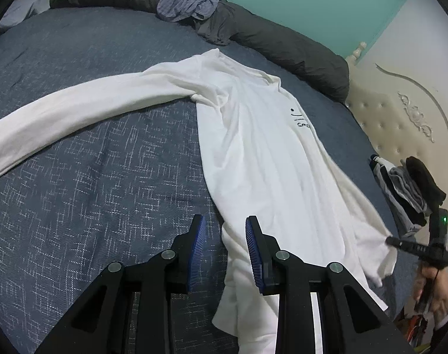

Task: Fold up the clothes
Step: 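Grasp the T-shirt hem with the right tool and pull it straight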

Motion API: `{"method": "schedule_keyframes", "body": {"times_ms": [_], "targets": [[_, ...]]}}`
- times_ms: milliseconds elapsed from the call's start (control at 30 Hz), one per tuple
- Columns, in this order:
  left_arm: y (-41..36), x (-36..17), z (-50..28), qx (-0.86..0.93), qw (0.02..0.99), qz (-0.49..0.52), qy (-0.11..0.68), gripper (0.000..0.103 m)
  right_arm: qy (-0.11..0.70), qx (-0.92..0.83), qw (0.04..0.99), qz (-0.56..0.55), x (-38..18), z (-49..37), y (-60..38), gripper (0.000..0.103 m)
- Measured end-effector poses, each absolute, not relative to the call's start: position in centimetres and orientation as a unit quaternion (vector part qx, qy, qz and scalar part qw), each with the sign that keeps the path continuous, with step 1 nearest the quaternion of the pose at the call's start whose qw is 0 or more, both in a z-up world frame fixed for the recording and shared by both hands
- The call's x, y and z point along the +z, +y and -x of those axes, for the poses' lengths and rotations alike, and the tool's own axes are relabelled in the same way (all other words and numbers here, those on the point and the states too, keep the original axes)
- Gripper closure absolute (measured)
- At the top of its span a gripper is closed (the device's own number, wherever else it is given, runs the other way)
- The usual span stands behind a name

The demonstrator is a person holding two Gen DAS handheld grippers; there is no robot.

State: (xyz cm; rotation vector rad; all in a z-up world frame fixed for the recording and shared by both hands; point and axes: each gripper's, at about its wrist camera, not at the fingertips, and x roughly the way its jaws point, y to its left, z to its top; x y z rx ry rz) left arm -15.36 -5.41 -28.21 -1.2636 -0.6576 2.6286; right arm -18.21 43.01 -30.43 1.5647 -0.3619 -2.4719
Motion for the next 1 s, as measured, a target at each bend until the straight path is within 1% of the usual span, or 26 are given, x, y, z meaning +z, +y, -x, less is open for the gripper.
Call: {"method": "schedule_keyframes", "body": {"times_ms": [300,633,833,1000], "targets": [[-5.0,-28.8,15.8,0.874,0.075,0.430,-0.211,0.072,-0.147,-0.832,0.054,-0.533,-31.4,20.8,48.3,0.101],[-5.0,-29.2,16.3,0.873,0.071,0.437,-0.204,0.072,-0.146,-0.838,0.019,-0.525,-31.6,23.8,52.0,0.101],[-4.4,-29.6,16.7,0.874,0.069,0.445,-0.182,0.072,-0.150,-0.841,-0.005,-0.520,-31.8,25.9,55.0,0.101],[-4.4,-30.0,16.9,0.871,0.071,0.450,-0.185,0.072,-0.155,-0.843,-0.027,-0.514,-31.9,26.9,57.7,0.101]]}}
